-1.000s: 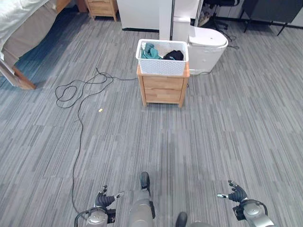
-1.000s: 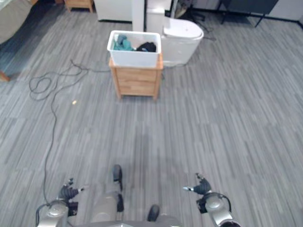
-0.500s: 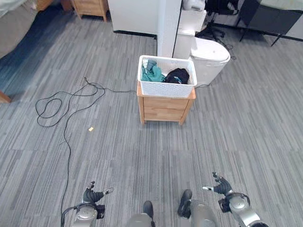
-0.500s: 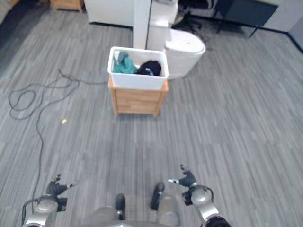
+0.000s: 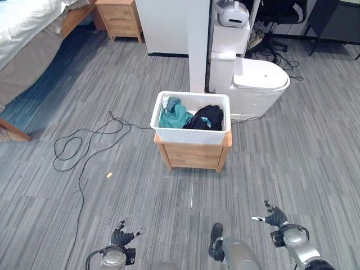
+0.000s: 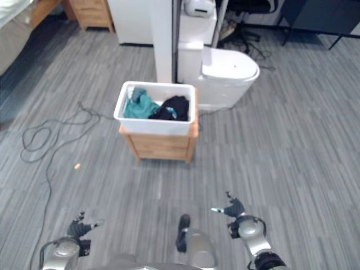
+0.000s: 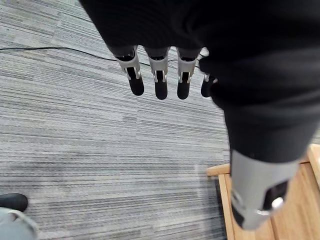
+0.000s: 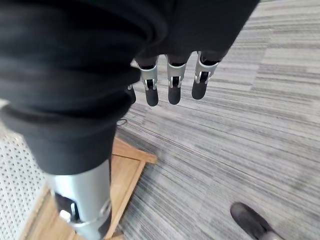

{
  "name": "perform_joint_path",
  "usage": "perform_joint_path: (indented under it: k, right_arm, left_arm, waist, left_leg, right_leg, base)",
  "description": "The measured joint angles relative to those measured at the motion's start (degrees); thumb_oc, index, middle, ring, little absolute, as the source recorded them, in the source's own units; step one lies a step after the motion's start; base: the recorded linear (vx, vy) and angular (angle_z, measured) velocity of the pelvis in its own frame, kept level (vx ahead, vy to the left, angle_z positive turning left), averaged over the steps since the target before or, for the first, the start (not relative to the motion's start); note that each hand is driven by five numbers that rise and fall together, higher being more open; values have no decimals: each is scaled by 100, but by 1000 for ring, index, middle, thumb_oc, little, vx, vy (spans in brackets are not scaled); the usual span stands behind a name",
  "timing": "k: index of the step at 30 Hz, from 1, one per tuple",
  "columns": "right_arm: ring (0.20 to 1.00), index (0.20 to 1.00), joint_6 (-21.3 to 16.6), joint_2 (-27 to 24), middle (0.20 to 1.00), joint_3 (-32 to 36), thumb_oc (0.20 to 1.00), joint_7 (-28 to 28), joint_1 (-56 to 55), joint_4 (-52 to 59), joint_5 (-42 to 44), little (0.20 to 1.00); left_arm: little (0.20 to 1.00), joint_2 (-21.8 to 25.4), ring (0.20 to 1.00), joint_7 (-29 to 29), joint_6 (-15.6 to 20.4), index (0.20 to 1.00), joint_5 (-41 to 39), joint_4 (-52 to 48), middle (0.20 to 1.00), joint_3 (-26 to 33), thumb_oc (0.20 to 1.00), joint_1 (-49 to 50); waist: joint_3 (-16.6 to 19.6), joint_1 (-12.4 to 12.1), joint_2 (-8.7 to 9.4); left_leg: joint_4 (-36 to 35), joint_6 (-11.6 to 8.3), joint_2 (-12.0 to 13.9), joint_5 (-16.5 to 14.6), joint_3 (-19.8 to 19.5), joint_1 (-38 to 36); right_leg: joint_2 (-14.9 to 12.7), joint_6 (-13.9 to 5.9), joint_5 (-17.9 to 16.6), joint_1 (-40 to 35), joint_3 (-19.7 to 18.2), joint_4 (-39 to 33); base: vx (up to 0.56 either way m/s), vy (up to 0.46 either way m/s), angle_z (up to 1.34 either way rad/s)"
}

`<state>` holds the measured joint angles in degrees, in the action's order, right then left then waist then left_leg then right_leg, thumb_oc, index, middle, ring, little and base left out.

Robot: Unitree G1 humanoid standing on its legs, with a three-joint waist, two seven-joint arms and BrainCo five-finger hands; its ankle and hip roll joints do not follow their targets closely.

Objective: Grab the laundry basket,head to the washer,open it,put in the laundry and shut it.

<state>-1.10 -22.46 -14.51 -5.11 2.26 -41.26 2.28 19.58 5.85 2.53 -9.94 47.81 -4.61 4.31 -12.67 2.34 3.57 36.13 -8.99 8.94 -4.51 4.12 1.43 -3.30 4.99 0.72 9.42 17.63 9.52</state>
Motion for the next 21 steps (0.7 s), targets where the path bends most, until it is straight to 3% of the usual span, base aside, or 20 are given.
perform_joint_path:
  k: [1,2,4,6,7,10,12,13,14,15,16,18,20,21]
  right_arm:
    - [1000,1000,1,0,1000,0,1000,-6,12,-23,1,1000]
    - [1000,1000,11,7,1000,-8,1000,-5,55,-28,1,1000]
    - [1000,1000,10,45,1000,-6,1000,-15,35,-32,1,1000]
    - [1000,1000,3,68,1000,-60,1000,-65,11,-53,-1,1000]
    - [1000,1000,1,70,1000,-253,1000,-119,99,-298,-2,1000]
    - [1000,1000,12,89,1000,-395,1000,-127,-6,-450,-4,1000]
    - [1000,1000,5,63,1000,-378,1000,-134,-128,-459,-6,1000]
    - [1000,1000,2,57,1000,-355,1000,-143,-187,-465,-6,1000]
    - [1000,1000,3,120,1000,-340,1000,-164,-246,-464,-5,1000]
    - [1000,1000,-6,235,1000,-343,1000,-159,-365,-416,-5,1000]
    - [1000,1000,-9,297,1000,-342,1000,-158,-374,-396,-5,1000]
    - [1000,1000,-10,377,1000,-345,1000,-146,-256,-291,-5,1000]
    - [1000,1000,-57,394,1000,-346,1000,-110,-216,13,-4,1000]
    - [1000,1000,-60,394,1000,-346,1000,-108,-216,28,-4,1000]
  left_arm:
    - [1000,2,1000,-5,7,1000,0,-12,1000,-8,1000,-12]
    - [1000,18,1000,-11,5,1000,1,-3,1000,-13,1000,-57]
    - [1000,22,1000,-14,-3,1000,2,30,1000,-20,1000,-60]
    - [1000,27,1000,-8,-6,1000,2,60,1000,-22,1000,-60]
    - [1000,26,1000,-3,-8,1000,1,124,1000,-18,1000,-81]
    - [1000,42,1000,20,-8,1000,-2,284,1000,-10,1000,-163]
    - [1000,36,1000,21,-10,1000,-2,319,1000,-17,1000,-76]
    - [1000,46,1000,21,-6,1000,-2,314,1000,-16,1000,20]
    - [1000,89,1000,22,-7,1000,-1,435,1000,2,1000,27]
    - [1000,168,1000,32,-18,1000,-1,497,1000,16,1000,44]
    - [1000,196,1000,31,-16,1000,0,511,1000,40,1000,48]
    - [1000,245,1000,34,-8,1000,1,485,1000,75,1000,21]
    - [1000,430,1000,49,-8,1000,1,466,1000,81,1000,-151]
    - [1000,435,1000,51,-8,1000,1,462,1000,80,1000,-161]
  waist:
    - [24,-99,88]
    - [-7,-132,216]
    - [-37,-149,291]
    - [-31,-168,261]
    - [-119,-289,77]
    - [-165,-324,23]
    - [-146,-394,2]
    - [-123,-396,-27]
    - [-112,-386,85]
    - [-10,-392,320]
    - [24,-399,419]
    - [12,-401,400]
    - [-10,-375,365]
    - [-8,-378,367]
  left_leg:
    - [64,166,-54,-316,96,300]
    - [-358,301,-147,-499,276,489]
    - [-1640,427,-306,-479,345,616]
    - [-2889,370,-346,45,271,846]
    - [-3711,289,-240,738,-145,1185]
    - [-3882,310,-254,1033,-499,1502]
    - [-3726,400,-226,992,-478,1380]
    - [-3650,491,-204,1200,-444,1270]
    - [-3572,566,-306,1342,-340,1201]
    - [-3520,800,-560,1468,-127,1016]
    - [-3577,916,-683,1390,-16,863]
    - [-3781,1115,-801,1275,179,522]
    - [-3823,1329,-862,1124,219,330]
    - [-3823,1315,-864,1133,236,326]
  right_leg:
    - [22,52,-68,-129,-99,-263]
    - [32,69,-150,-316,-190,-561]
    - [69,26,-287,-700,-241,-1005]
    - [192,-103,-337,-1031,-284,-1417]
    - [426,-199,-205,-1234,-465,-1452]
    - [495,-175,78,-1578,-532,-1446]
    - [478,-400,218,-1833,-695,-1402]
    - [474,-516,329,-1988,-759,-1400]
    - [326,-632,486,-2084,-771,-1326]
    - [-5,-796,680,-2037,-734,-929]
    - [-176,-801,682,-2015,-662,-715]
    - [-439,-850,712,-1678,-651,212]
    - [-592,-1223,983,-1056,-732,1363]
    - [-590,-1223,983,-1020,-733,1415]
  base:
    - [221,-12,-13]
    - [209,25,-19]
    - [198,56,-18]
    - [237,88,-47]
    - [323,147,-63]
    - [255,156,-37]
    - [266,203,-46]
    - [243,224,-33]
    - [202,268,-30]
    - [246,339,-25]
    - [197,312,-44]
    - [89,195,-42]
    - [45,146,-14]
    - [46,103,-6]
